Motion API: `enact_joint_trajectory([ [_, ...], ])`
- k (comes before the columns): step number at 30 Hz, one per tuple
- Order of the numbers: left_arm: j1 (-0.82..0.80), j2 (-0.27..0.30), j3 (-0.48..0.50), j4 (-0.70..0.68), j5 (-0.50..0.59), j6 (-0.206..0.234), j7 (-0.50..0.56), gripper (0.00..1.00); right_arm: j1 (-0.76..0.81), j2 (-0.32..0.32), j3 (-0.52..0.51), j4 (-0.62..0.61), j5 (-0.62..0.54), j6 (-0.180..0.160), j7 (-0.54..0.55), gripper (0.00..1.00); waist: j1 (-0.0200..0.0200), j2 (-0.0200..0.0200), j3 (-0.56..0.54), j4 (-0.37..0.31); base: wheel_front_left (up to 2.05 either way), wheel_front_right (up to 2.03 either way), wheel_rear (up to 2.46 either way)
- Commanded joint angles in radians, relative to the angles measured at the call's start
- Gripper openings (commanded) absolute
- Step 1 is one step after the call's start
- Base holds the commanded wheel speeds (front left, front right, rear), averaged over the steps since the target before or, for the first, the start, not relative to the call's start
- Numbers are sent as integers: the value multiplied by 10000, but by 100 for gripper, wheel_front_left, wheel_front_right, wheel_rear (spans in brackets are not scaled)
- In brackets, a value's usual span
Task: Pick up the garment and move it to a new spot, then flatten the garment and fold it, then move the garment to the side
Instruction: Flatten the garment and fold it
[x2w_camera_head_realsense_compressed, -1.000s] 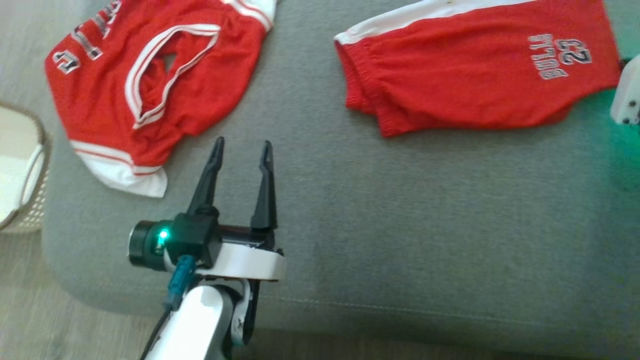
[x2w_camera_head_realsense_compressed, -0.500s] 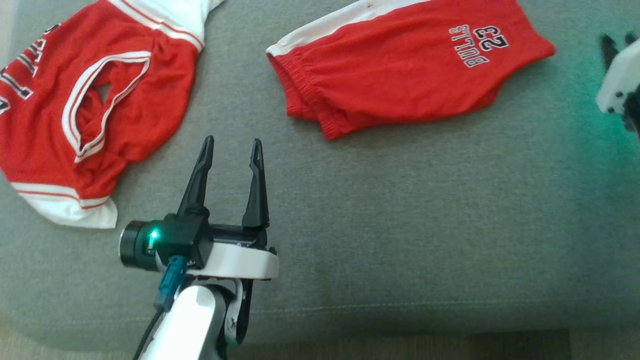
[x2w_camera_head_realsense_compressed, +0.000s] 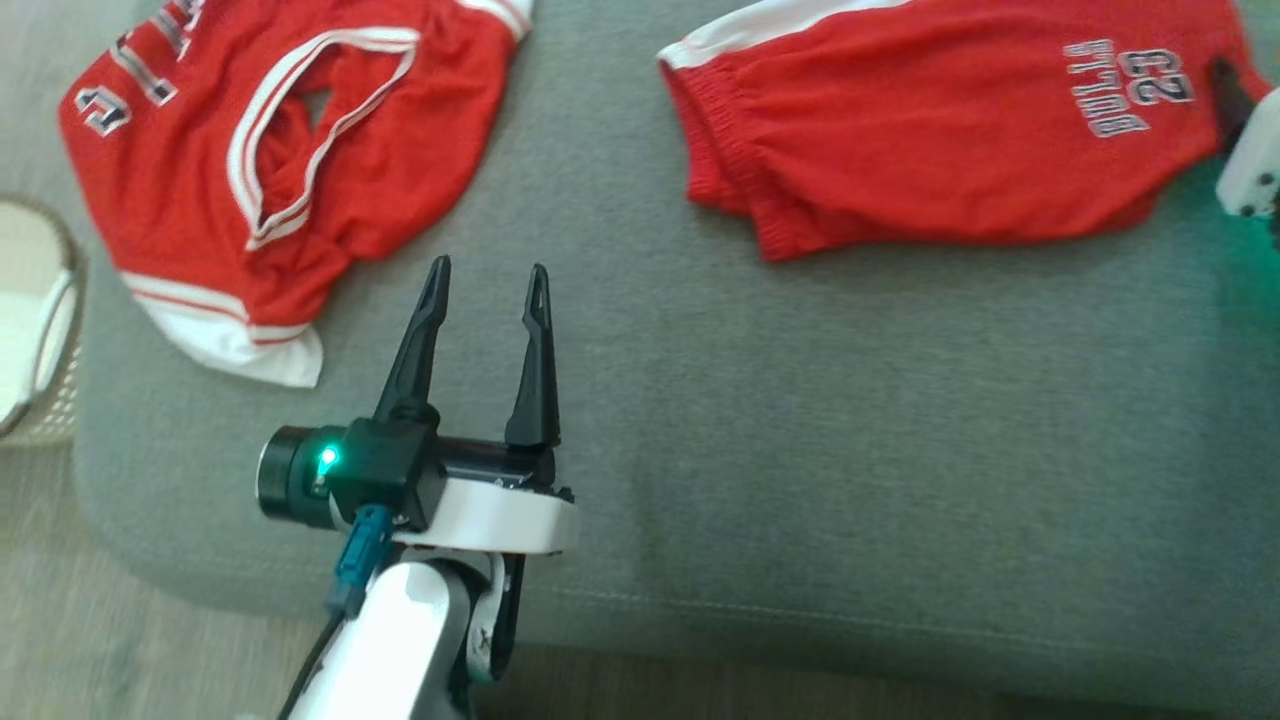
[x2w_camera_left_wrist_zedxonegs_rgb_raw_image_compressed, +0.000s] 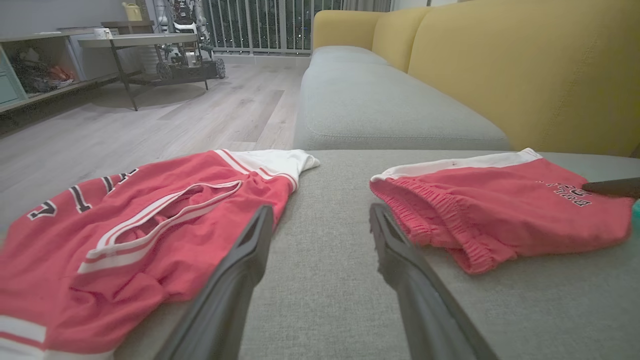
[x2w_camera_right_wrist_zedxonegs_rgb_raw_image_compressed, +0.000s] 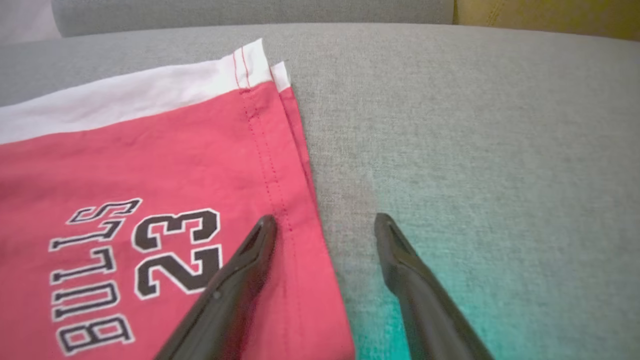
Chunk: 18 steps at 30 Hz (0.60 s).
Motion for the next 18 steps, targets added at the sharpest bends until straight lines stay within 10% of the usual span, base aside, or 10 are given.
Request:
enact_joint_trajectory([
  [1,-237,24,210,-333,-27,66,-51,100,-351,-79,132,-209,-150,-2,98,100,0,0,226,262,0,0,0],
  [5,-297,24,63,-319,-64,103,-51,100,-270,-64,240,-79,-536,-2,883,99,0,0,312,437,0,0,0],
  [10,-340,24,170,-290,-43,147,-51,100,32,315,461,-26,-571,-2,2197,0,0,0,262,422,0,0,0],
  [18,-258,24,397,-268,-10,164,-51,100,148,282,945,-279,-305,-2,2035,0,0,0,-74,-64,0,0,0],
])
